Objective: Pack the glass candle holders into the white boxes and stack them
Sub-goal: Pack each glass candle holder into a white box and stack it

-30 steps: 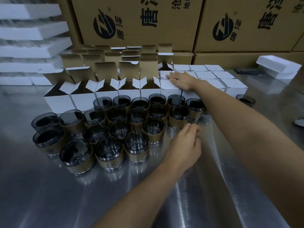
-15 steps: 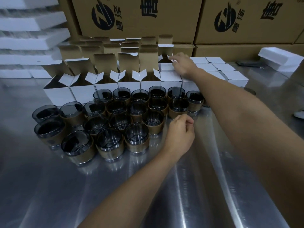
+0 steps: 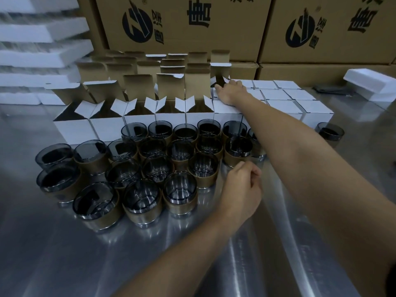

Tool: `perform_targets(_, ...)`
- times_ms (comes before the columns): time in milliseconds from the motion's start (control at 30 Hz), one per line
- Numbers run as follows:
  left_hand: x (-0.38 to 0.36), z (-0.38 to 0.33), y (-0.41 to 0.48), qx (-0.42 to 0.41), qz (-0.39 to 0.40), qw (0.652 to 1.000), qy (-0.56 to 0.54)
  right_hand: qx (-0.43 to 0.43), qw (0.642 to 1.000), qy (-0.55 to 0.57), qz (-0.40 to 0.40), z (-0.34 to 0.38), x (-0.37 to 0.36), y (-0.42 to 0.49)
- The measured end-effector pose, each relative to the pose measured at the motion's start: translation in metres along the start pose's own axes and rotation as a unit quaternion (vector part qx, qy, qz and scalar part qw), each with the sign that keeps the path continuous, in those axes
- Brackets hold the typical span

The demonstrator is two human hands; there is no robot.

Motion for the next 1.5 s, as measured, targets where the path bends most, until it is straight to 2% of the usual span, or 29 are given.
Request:
perform_targets(133, 0.001, 0.001, 0.001, 0.002, -0.003, 1.000, 0.001, 0.011, 0.998, 0.042, -0.042, 0.000, 0.003, -0.001)
perform_targets(267, -0.001, 0.001, 0.000, -0.008, -0.003, 1.000, -0.001, 0.088, 0.976, 0.136, -0.148, 0.002, 0.012, -0.007)
perform_targets(400, 0.000, 0.003, 0.002, -0.007, 0.006, 1.000, -0.008, 0.126, 0.913, 0.231, -0.312, 0.004, 0.042, -0.036)
perform_targets(533, 0.002, 0.001, 0.003, -0.019, -0.012, 1.000, -0.019, 0.110, 0.842, 0.333, -0.410, 0.006, 0.075, -0.087)
perform_targets(600, 0.005, -0.001, 0.002, -0.022, -0.026, 0.999, -0.033, 0.075, 0.795, 0.402, -0.447, 0.002, 0.083, -0.123)
perform_targets(667, 0.010, -0.005, -0.001, -0.028, -0.045, 0.997, -0.061, 0.032, 0.756, 0.472, -0.452, -0.002, 0.084, -0.163)
perform_targets(733, 0.017, -0.009, -0.009, -0.029, -0.060, 0.991, -0.117, 0.010, 0.740, 0.507, -0.442, -0.003, 0.078, -0.203)
perform_targets(800, 0.029, -0.013, -0.021, -0.070, -0.080, 0.985, -0.133, 0.029, 0.741, 0.512, -0.433, -0.002, 0.070, -0.242)
perform_targets(900, 0.045, -0.018, -0.039, -0.162, -0.109, 0.977, -0.089, 0.074, 0.759, 0.493, -0.419, -0.005, 0.057, -0.287)
perform_targets(967, 0.052, -0.023, -0.045, -0.183, -0.146, 0.968, -0.091, 0.086, 0.770, 0.483, -0.408, -0.015, 0.040, -0.305)
perform_targets(1100, 0.052, -0.031, -0.044, -0.153, -0.173, 0.967, -0.106, 0.097, 0.791, 0.466, -0.385, -0.030, 0.002, -0.323)
perform_targets(1200, 0.051, -0.028, -0.040, -0.109, -0.158, 0.978, -0.077, 0.131, 0.808, 0.420, -0.391, -0.032, 0.005, -0.325)
perform_targets(1333, 0.053, -0.024, -0.039, -0.094, -0.157, 0.981, -0.068, 0.162, 0.822, 0.382, -0.390, -0.037, 0.014, -0.328)
perform_targets(1400, 0.053, -0.022, -0.039, -0.073, -0.156, 0.981, -0.084, 0.149, 0.827, 0.390, -0.376, -0.041, 0.012, -0.327)
perform_targets(1500, 0.054, -0.024, -0.041, -0.089, -0.186, 0.973, -0.108, 0.108, 0.837, 0.403, -0.353, -0.049, 0.010, -0.321)
Point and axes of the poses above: each hand's wrist, its own y-axis towards the middle knuckle, its own x-axis out of the back of the hand, z = x × y, the point moved 4 cm from there along y, towards the middle knuckle, and after that the axes turned 3 degrees about x, right-handed, at the moved point
